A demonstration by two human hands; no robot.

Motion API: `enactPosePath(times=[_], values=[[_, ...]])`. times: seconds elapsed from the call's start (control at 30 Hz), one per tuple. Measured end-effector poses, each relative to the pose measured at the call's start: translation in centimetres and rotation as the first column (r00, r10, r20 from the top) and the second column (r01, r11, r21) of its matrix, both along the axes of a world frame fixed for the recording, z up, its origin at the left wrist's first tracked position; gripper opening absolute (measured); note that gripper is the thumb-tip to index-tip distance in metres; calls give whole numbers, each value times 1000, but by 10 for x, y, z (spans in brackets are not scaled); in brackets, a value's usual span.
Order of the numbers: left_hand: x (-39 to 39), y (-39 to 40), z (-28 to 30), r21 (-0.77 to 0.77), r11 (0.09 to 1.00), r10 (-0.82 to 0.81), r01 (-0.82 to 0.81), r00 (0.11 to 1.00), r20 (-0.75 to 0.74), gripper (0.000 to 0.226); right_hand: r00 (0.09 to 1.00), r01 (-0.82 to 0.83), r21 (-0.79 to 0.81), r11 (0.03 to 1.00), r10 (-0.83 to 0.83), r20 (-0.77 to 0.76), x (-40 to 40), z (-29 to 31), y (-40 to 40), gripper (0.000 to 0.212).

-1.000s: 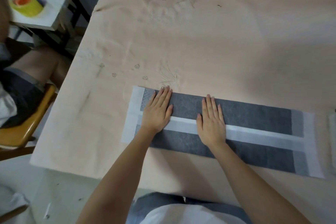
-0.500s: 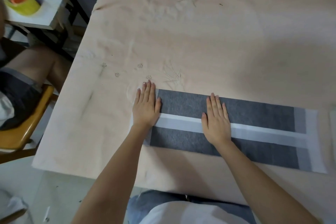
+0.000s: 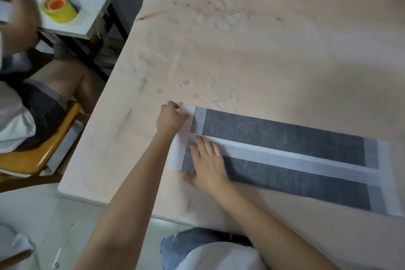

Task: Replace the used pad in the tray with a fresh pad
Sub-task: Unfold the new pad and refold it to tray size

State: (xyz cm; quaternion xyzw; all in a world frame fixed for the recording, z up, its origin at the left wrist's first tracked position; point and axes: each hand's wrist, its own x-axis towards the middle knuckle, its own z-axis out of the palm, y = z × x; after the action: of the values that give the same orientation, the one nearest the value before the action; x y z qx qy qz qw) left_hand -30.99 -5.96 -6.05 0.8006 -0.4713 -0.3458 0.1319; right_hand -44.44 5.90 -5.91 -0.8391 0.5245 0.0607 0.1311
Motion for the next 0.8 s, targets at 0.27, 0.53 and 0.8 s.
enactPosePath(times=[0.27, 0.53, 0.8], values=[[-6, -4, 5, 165, 986, 44, -16, 985, -169, 33, 979, 94, -45, 995, -101, -180, 25, -4, 18, 68], [-7, -3, 11, 164, 986, 64, -11, 946, -318, 26, 985, 158, -116, 980, -165, -49, 30, -2, 23, 64], [-16, -6, 30, 124, 992, 65, -19, 923, -379, 16, 965, 263, -106, 959, -262, 23, 28, 7, 18, 61]])
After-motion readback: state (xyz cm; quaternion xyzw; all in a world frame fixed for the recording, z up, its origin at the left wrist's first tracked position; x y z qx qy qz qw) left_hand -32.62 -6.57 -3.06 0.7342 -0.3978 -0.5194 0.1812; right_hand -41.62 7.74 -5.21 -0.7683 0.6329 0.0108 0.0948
